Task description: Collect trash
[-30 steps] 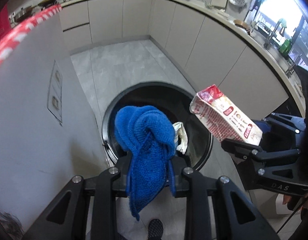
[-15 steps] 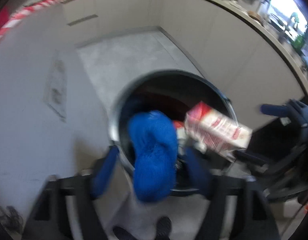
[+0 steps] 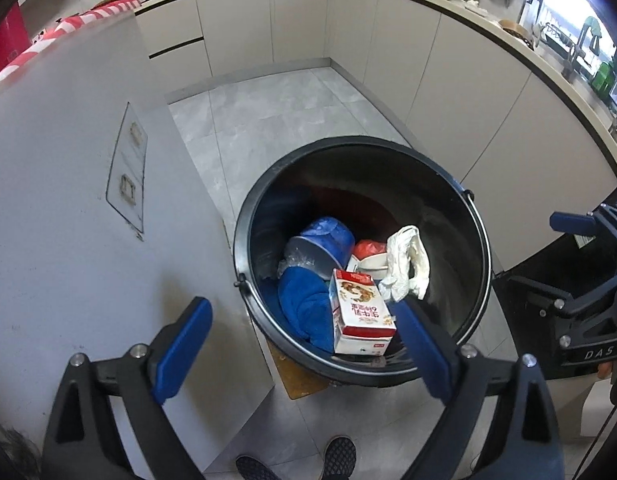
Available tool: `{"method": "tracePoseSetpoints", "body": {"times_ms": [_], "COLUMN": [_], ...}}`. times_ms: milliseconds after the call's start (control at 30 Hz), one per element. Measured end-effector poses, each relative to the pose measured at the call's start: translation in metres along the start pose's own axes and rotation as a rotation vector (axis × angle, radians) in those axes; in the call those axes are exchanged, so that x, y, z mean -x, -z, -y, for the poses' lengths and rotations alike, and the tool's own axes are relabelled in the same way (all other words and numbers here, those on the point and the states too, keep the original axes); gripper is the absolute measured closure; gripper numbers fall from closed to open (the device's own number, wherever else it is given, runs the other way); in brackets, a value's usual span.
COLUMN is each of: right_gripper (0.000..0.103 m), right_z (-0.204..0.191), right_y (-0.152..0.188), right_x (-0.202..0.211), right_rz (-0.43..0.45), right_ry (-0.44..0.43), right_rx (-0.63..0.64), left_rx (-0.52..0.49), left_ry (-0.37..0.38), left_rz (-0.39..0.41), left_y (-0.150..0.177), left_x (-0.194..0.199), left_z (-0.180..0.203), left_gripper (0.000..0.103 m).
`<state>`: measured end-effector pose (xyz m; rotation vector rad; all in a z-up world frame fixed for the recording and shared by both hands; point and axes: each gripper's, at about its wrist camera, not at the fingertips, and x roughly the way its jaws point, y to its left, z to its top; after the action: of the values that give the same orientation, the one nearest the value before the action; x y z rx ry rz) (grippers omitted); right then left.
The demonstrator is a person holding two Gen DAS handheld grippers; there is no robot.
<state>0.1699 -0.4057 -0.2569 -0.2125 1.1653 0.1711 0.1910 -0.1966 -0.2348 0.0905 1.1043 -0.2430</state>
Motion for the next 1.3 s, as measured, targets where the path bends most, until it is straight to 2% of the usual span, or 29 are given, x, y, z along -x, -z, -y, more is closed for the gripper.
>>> {"method": "tracePoseSetpoints", "body": {"times_ms": [367, 867, 1133, 1300], "right_gripper": [0.000, 0.000, 0.000, 0.000], "right_z": [0.000, -0.005, -0.021, -0.039], "right_y": [0.002, 0.019, 0.022, 0.026], "right_x": [0.021, 0.105, 0.168, 0.213], "right_rz": [0.026, 0.116, 0.182, 0.224], "right_ry": [0.018, 0.027, 0.031, 0.046], "right_rx": [-0.005, -0.075, -0.135, -0.173], "left_rx": [0.038, 0.039, 0.039, 0.018], "left_ry": [0.000, 0.010, 0.027, 0.016], "left_rz": [0.020, 0.087, 0.184, 0.272], "left_y": [0.003, 0.003, -0.001, 0.006], "left_x": [0.022, 0.099, 0.167, 0.215], "left_z": [-0.004, -0.004, -0.008, -0.015], "left_gripper": [0.006, 0.002, 0.000, 0.000]}}
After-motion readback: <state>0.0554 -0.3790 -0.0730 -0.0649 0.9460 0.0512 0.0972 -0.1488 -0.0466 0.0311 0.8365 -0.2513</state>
